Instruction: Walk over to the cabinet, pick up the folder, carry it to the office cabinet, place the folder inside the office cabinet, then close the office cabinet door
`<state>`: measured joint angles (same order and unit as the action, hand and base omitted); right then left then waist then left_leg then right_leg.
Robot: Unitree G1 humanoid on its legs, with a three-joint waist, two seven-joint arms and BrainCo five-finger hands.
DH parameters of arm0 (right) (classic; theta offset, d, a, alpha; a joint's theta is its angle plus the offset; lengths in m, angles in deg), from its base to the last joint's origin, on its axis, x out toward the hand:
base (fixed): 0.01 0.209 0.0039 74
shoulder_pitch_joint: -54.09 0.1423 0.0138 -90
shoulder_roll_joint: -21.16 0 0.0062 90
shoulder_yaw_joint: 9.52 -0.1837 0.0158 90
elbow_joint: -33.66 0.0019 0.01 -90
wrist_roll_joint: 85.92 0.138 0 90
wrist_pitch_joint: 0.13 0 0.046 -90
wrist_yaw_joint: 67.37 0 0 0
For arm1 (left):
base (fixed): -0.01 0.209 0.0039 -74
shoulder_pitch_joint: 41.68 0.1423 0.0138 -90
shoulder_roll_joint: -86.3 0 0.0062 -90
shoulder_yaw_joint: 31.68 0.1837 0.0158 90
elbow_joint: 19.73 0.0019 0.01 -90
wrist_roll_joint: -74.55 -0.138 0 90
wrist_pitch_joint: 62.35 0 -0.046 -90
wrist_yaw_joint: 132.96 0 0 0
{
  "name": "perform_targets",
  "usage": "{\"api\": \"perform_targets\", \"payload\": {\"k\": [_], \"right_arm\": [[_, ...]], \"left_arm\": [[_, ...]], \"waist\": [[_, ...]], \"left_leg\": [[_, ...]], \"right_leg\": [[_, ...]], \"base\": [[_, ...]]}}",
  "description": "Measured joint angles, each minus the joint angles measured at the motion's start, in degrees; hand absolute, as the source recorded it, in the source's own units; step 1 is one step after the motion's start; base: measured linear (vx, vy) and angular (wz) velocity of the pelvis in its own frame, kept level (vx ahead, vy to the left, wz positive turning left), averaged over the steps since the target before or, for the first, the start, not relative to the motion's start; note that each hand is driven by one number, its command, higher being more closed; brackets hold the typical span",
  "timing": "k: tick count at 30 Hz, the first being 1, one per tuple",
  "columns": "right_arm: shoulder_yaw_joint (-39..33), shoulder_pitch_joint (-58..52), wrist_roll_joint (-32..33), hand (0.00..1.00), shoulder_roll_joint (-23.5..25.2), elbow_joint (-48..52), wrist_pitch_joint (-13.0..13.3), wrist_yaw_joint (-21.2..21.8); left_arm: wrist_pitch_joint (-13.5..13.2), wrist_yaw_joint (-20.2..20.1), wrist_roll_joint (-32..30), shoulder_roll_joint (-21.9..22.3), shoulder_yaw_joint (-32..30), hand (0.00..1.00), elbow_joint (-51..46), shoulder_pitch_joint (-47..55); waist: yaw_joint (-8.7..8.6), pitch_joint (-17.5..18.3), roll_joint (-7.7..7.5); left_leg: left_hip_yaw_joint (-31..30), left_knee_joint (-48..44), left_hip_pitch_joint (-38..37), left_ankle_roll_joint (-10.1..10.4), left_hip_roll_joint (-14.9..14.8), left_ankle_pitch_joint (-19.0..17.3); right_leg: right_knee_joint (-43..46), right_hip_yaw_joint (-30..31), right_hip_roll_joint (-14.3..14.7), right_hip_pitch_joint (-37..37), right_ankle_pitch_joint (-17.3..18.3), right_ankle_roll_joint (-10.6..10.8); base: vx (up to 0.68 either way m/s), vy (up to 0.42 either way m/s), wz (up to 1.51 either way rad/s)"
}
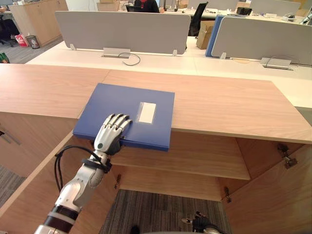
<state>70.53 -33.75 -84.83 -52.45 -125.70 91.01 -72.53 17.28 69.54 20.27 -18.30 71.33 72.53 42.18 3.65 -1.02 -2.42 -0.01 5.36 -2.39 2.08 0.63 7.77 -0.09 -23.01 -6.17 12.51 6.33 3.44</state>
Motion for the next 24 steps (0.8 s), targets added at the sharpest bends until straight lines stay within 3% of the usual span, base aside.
{"api": "perform_targets", "payload": {"k": [7,18,21,24], "right_arm": [[0.02,0.41,0.05,0.00,-0.18,0.00,0.01,-0.01],[0.01,0.95,0.03,0.00,-0.41,0.00,0.03,-0.06],[0.00,0.57,0.03,0.00,-0.41,-0.05,0.03,-0.24],[-0.03,-0.38,0.05,0.00,-0.42,-0.80,0.03,-0.85]], "left_arm": [[0.83,1.71,-2.50,-0.03,0.20,1.00,2.21,-2.57],[1.49,2.58,-4.42,-0.75,1.14,1.00,2.11,-4.49],[1.63,1.95,-3.45,2.41,1.40,1.00,-5.88,-0.10],[-0.52,-0.39,5.91,10.13,2.39,1.00,-19.32,7.00]], "waist": [[-1.02,-0.14,0.22],[-1.13,0.01,0.31],[-1.12,-0.17,0.63],[-0.95,-0.01,0.64]], "left_leg": [[0.65,0.01,-0.48,0.16,-0.20,-0.49],[1.07,-0.04,-0.53,-0.03,0.05,-0.83],[1.00,-0.02,-0.53,-0.10,0.17,-1.04],[0.96,-0.12,-0.16,-0.14,0.36,-1.08]], "right_leg": [[-0.17,0.72,-0.03,0.26,0.06,-0.08],[-0.81,1.16,-0.02,0.45,-0.01,0.01],[-0.77,1.16,-0.17,0.42,0.00,0.01],[-0.55,1.21,-0.56,0.05,-0.01,0.03]], "base": [[-0.01,0.006,-0.05],[0.01,0.000,-0.02],[0.00,0.000,0.00],[0.00,0.013,0.01]]}}
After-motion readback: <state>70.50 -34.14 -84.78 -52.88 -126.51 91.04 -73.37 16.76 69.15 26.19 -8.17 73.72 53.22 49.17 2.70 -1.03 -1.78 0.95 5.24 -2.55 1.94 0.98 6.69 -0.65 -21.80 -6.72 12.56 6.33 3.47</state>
